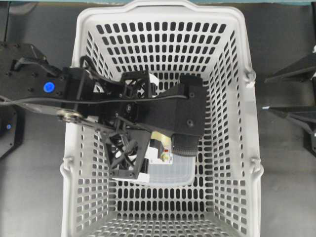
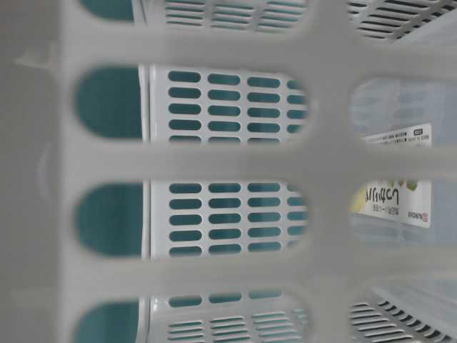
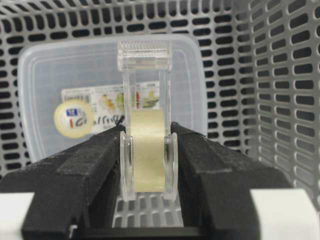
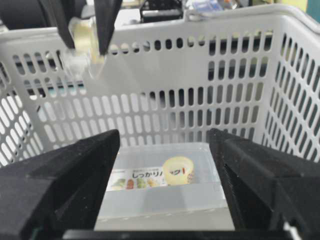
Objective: Pick up the tape dispenser from the shopping basket with the left arm.
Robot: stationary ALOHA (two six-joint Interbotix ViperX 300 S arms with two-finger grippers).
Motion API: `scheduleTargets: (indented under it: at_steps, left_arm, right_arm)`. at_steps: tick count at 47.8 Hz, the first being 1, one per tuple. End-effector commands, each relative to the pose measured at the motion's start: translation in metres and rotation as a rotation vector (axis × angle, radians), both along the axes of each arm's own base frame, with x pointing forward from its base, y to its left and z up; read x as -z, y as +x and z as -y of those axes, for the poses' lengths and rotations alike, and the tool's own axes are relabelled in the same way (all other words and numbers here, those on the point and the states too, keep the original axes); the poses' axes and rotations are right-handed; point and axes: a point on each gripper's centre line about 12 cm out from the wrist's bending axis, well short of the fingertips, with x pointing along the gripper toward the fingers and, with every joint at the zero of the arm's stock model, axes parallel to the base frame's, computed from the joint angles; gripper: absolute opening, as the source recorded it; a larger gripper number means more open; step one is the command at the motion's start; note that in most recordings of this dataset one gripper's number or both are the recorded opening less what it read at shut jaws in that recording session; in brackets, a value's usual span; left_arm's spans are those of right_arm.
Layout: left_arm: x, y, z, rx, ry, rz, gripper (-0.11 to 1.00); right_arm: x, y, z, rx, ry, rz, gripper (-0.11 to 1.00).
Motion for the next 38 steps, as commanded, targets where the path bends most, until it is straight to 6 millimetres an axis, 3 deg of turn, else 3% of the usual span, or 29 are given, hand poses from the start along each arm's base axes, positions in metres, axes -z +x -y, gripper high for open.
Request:
scheduleTargets:
  at_steps: [1, 38]
  left_arm:
    - [-0.012, -0.003, -0.002, -0.005, -0.002, 0.029, 0.29]
    - [0.004, 0.004, -0.004, -0.051, -0.03, 0.041, 0.29]
  right_arm:
    - [-0.011, 0.002, -0.001, -0.002, 0.004, 0.035, 0.7]
    - [-0.013, -0.003, -0.001, -0.002, 0.004, 0.057, 0.7]
